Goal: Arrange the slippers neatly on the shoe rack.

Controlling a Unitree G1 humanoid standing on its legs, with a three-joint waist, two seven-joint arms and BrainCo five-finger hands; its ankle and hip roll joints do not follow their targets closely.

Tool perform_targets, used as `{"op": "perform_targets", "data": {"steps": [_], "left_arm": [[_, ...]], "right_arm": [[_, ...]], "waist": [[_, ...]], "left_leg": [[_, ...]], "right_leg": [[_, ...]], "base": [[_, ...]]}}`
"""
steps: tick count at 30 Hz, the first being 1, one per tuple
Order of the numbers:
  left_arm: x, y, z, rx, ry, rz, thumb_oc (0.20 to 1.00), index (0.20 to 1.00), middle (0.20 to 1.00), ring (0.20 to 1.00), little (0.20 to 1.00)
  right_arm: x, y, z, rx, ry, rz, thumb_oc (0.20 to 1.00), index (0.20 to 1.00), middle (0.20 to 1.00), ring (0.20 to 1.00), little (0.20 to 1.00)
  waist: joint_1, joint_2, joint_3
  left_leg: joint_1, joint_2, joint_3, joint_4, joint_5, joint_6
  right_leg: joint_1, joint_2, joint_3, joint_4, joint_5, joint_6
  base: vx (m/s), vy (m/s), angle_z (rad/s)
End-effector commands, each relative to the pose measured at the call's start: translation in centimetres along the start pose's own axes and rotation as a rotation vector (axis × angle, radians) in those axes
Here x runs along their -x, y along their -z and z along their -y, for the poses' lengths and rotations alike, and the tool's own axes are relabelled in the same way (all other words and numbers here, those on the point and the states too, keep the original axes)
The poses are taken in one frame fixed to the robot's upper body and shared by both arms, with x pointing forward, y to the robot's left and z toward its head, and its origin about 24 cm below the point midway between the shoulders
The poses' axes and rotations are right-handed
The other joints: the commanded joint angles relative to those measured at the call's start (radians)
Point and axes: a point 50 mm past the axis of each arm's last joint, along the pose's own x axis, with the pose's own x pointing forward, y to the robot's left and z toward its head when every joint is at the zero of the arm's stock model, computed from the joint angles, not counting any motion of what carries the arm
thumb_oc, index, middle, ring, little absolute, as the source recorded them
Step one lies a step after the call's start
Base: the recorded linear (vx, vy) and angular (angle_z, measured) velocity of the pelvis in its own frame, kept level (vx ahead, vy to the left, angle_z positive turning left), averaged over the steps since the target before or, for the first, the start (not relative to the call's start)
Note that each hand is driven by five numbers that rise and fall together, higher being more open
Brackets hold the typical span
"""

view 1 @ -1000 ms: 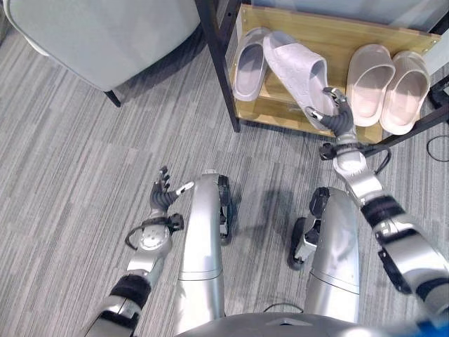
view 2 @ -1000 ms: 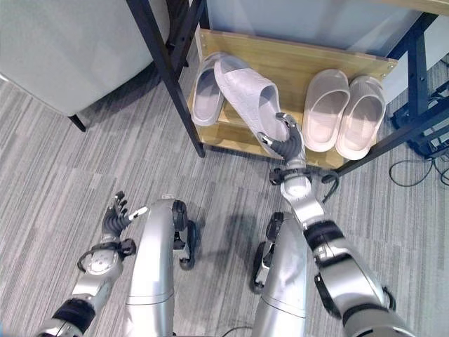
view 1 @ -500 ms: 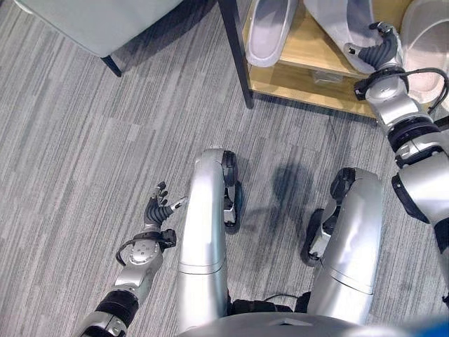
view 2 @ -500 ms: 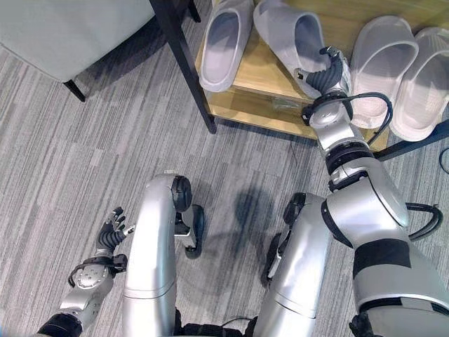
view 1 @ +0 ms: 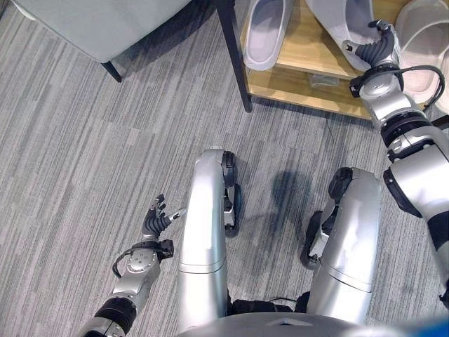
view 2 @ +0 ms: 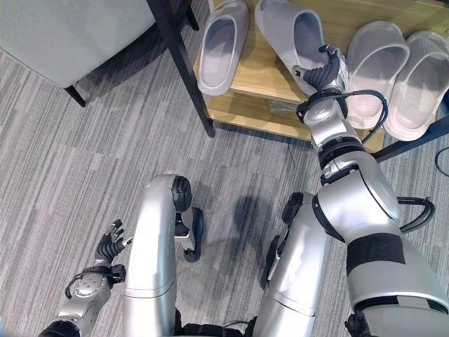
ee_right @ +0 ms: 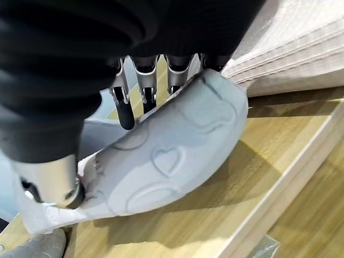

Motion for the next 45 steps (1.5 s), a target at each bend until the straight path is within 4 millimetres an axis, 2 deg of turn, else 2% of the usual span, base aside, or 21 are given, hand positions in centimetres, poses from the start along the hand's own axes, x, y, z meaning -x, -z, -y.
{"op": "perform_targets", "data": {"steps": [1, 7, 14, 17, 19, 21, 22, 26, 29, 32, 35, 41, 45], "left_arm": [[0.3, -0.9, 0.2, 0.003, 0.038, 0.047, 1.0, 1.0, 1.0, 1.0, 1.0], [0.5, 0.3, 0.2, -0.02, 0.037, 0.0, 1.0, 1.0, 1.0, 1.0, 1.0], [0.1, 0.8, 1.2, -0.008, 0.043, -0.033, 1.0, 1.0, 1.0, 1.0, 1.0], [-0.4, 0.9, 1.6, -0.008, 0.028, -0.044, 1.0, 1.0, 1.0, 1.0, 1.0], [-0.4, 1.0, 1.5, 0.005, 0.009, -0.052, 1.0, 1.0, 1.0, 1.0, 1.0], [-0.4, 1.1, 1.5, 0.007, 0.003, -0.057, 1.0, 1.0, 1.0, 1.0, 1.0], [-0.5, 1.4, 1.4, 0.005, -0.012, -0.074, 1.0, 1.0, 1.0, 1.0, 1.0], [-0.8, 1.0, 1.5, 0.008, -0.023, -0.062, 1.0, 1.0, 1.0, 1.0, 1.0], [-0.9, 1.4, 1.4, -0.002, -0.049, -0.078, 1.0, 1.0, 1.0, 1.0, 1.0], [-0.8, 1.8, 1.6, -0.015, -0.053, -0.093, 1.0, 1.0, 1.0, 1.0, 1.0], [-1.0, 1.8, 2.5, -0.025, -0.062, -0.091, 1.0, 1.0, 1.0, 1.0, 1.0], [-0.7, 2.6, 2.4, -0.051, -0.075, -0.121, 1.0, 1.0, 1.0, 1.0, 1.0], [-0.5, 2.7, 1.7, -0.065, -0.087, -0.111, 1.0, 1.0, 1.0, 1.0, 1.0]], "right_arm": [[-1.1, -3.2, 2.7, -0.1, 0.125, 0.067, 1.0, 1.0, 1.0, 1.0, 1.0], [-0.9, -3.1, 2.2, -0.167, 0.111, 0.053, 1.0, 1.0, 1.0, 1.0, 1.0], [-0.1, -2.7, 0.1, -0.249, 0.072, 0.037, 1.0, 1.0, 1.0, 1.0, 1.0], [0.6, -2.9, -1.5, -0.245, 0.035, 0.057, 1.0, 1.0, 1.0, 1.0, 1.0], [1.3, -2.1, -2.8, -0.24, 0.009, 0.037, 1.0, 1.0, 1.0, 1.0, 1.0], [1.5, -1.9, -3.2, -0.241, 0.005, 0.027, 1.0, 1.0, 1.0, 1.0, 1.0], [2.2, -2.0, -4.4, -0.25, -0.027, 0.03, 1.0, 1.0, 1.0, 1.0, 1.0], [2.9, -1.9, -5.6, -0.28, -0.055, 0.024, 1.0, 1.0, 1.0, 1.0, 1.0], [5.6, -1.3, -9.2, -0.317, -0.153, 0.011, 1.0, 1.0, 1.0, 1.0, 1.0], [7.0, -1.6, -10.7, -0.329, -0.195, 0.034, 1.0, 1.0, 1.0, 1.0, 1.0], [10.6, -1.1, -13.8, -0.39, -0.255, 0.016, 1.0, 1.0, 1.0, 1.0, 1.0], [11.1, -2.1, -14.1, -0.416, -0.265, 0.048, 1.0, 1.0, 1.0, 1.0, 1.0], [9.1, -3.0, -12.0, -0.368, -0.168, 0.113, 1.0, 1.0, 1.0, 1.0, 1.0]], "waist": [[0.038, 0.024, -0.018], [0.034, 0.022, -0.022], [0.014, 0.012, -0.031], [0.002, 0.007, -0.034], [-0.005, 0.006, -0.038], [-0.007, 0.006, -0.039], [-0.013, 0.003, -0.047], [-0.019, 0.004, -0.054], [-0.028, 0.009, -0.071], [-0.033, 0.007, -0.071], [-0.037, 0.012, -0.075], [-0.03, 0.013, -0.077], [-0.019, 0.017, -0.074]], "left_leg": [[0.072, -0.012, -0.069, 0.013, -0.15, -0.004], [0.072, -0.015, -0.069, 0.018, -0.151, -0.005], [0.072, -0.01, -0.071, 0.019, -0.151, -0.011], [0.072, -0.011, -0.077, 0.017, -0.149, -0.011], [0.072, -0.01, -0.077, 0.017, -0.147, -0.01], [0.072, -0.009, -0.078, 0.013, -0.145, -0.01], [0.072, -0.011, -0.082, 0.019, -0.143, -0.012], [0.072, -0.01, -0.086, 0.022, -0.141, -0.014], [0.072, -0.012, -0.091, 0.042, -0.143, -0.012], [0.072, -0.011, -0.091, 0.052, -0.145, -0.01], [0.072, -0.015, -0.096, 0.07, -0.149, -0.01], [0.072, -0.021, -0.104, 0.075, -0.147, -0.011], [0.072, -0.023, -0.105, 0.073, -0.144, -0.011]], "right_leg": [[0.03, 0.002, 0.113, -0.033, 0.16, -0.065], [0.035, 0.002, 0.113, -0.028, 0.162, -0.067], [0.036, 0.005, 0.112, -0.022, 0.161, -0.068], [0.045, 0.006, 0.108, -0.026, 0.161, -0.067], [0.049, 0.008, 0.101, -0.028, 0.163, -0.068], [0.05, 0.008, 0.1, -0.03, 0.164, -0.067], [0.051, 0.013, 0.096, -0.025, 0.165, -0.066], [0.053, 0.017, 0.098, -0.02, 0.166, -0.066], [0.054, 0.029, 0.102, -0.008, 0.18, -0.057], [0.051, 0.033, 0.109, 0.0, 0.183, -0.055], [0.053, 0.038, 0.112, 0.019, 0.184, -0.052], [0.053, 0.041, 0.11, 0.023, 0.188, -0.052], [0.055, 0.036, 0.112, 0.026, 0.193, -0.048]], "base": [[0.01, 0.021, 0.07], [0.01, 0.011, 0.02], [0.0, 0.0, 0.0], [-0.02, -0.003, -0.03], [-0.03, -0.011, -0.04], [-0.03, -0.021, -0.03], [-0.01, -0.035, -0.02], [-0.01, -0.026, -0.04], [0.01, -0.02, -0.03], [0.01, -0.021, -0.08], [0.03, -0.045, -0.1], [0.01, -0.012, -0.03], [0.01, 0.0, 0.01]]}}
